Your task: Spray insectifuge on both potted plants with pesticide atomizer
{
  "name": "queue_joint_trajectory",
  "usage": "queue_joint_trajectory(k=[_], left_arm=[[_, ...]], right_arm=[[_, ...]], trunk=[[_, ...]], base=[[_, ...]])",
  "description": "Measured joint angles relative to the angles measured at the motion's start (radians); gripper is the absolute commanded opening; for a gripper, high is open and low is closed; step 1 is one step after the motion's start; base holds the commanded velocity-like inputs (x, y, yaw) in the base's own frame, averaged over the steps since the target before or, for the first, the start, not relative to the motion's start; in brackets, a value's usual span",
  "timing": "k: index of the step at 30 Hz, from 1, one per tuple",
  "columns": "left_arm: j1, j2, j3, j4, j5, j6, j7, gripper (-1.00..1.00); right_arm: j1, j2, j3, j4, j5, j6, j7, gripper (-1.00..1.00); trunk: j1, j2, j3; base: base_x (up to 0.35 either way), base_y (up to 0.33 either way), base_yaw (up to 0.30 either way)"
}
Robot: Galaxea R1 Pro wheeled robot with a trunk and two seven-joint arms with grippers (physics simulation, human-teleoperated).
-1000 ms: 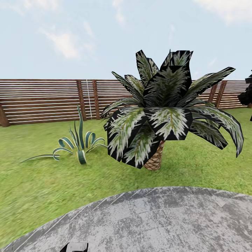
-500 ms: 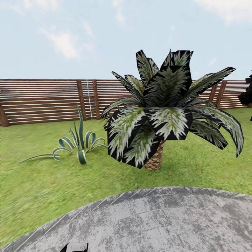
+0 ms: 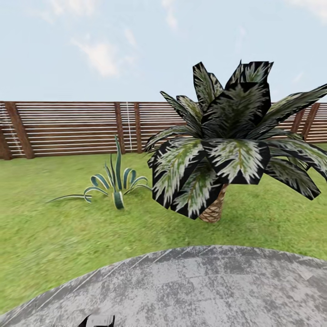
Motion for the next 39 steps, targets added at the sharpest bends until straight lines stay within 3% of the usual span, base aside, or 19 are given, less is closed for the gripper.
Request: queue_joint_trajectory(k=[30,39], left_arm=[[0.000,-0.007,-0.002,0.005,0.001,0.000,0.000,1.00],[0.000,-0.007,-0.002,0.005,0.003,0.000,0.000,1.00]], right_arm=[[0.000,0.001,0.000,0.003,0.000,0.000,0.000,1.00],[0.000,0.000,0.000,0.002,0.000,0.000,0.000,1.00]], trunk=[[0.000,0.000,-0.019],[0.000,0.000,-0.025]], base=[[0.000,0.000,0.257],[-0.111,-0.206,0.226]])
